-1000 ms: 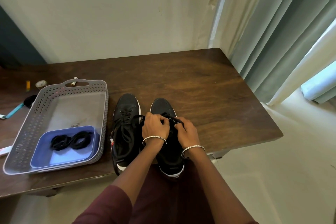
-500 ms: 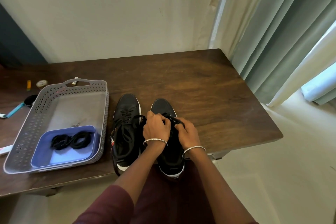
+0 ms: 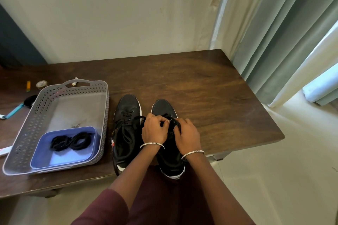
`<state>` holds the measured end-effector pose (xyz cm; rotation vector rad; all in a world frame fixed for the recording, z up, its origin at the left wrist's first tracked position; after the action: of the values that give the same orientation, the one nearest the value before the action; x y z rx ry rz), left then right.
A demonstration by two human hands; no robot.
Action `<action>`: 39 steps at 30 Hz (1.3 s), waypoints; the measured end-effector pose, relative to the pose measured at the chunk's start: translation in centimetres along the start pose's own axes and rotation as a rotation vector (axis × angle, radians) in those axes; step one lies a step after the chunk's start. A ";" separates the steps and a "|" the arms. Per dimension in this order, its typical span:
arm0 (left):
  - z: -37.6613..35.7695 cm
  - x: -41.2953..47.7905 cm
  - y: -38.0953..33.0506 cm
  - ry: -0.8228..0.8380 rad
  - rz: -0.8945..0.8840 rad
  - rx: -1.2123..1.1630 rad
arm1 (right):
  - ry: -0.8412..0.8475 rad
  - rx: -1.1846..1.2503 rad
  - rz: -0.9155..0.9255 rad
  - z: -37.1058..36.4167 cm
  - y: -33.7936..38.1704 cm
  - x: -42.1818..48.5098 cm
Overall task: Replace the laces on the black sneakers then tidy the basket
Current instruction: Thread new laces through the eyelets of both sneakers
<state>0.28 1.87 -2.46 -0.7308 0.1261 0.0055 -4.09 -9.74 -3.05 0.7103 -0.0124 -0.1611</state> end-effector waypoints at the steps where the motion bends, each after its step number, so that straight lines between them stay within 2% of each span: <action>1: 0.0 0.0 0.0 0.008 0.003 -0.001 | -0.023 -0.037 0.009 0.0 0.2 -0.2; 7: 0.5 0.0 -0.9 -0.001 0.022 0.109 | -0.124 -0.152 0.036 -0.6 0.9 -0.9; 12: -0.1 0.6 -0.1 0.001 0.013 0.048 | -0.148 -0.145 0.084 -0.8 0.8 -0.9; 17: -0.3 1.0 0.1 0.055 0.109 -0.064 | -0.095 0.005 0.110 -0.5 0.2 -1.3; 20: 0.0 1.1 -0.3 0.063 0.165 -0.142 | -0.044 0.260 -0.012 0.6 -0.2 -0.6; 26: 0.1 0.9 -0.6 0.080 0.250 -0.218 | 0.068 0.160 -0.067 1.6 -0.2 2.9; 31: -0.1 1.3 -0.1 0.095 0.292 -0.293 | 0.049 0.132 -0.107 0.8 0.2 3.6; 34: 0.2 1.0 -0.5 0.095 0.234 -0.191 | 0.076 0.079 -0.069 0.5 0.3 3.5; 39: 1.0 -2.5 -1.9 -0.134 0.086 0.172 | 0.056 0.083 -0.099 0.5 0.0 3.2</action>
<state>-2.01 1.20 -0.21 -0.5507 0.0291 0.1243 -0.94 -10.58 -2.84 0.7981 0.0702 -0.2362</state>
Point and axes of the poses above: each hand's wrist, its own x-axis towards the middle knuckle, its own z-axis out of the back of the hand, y = z × x, the point moved 1 cm from there along x, towards the middle knuckle, and after that the axes turned 6 degrees about y, right-handed, at the moved point
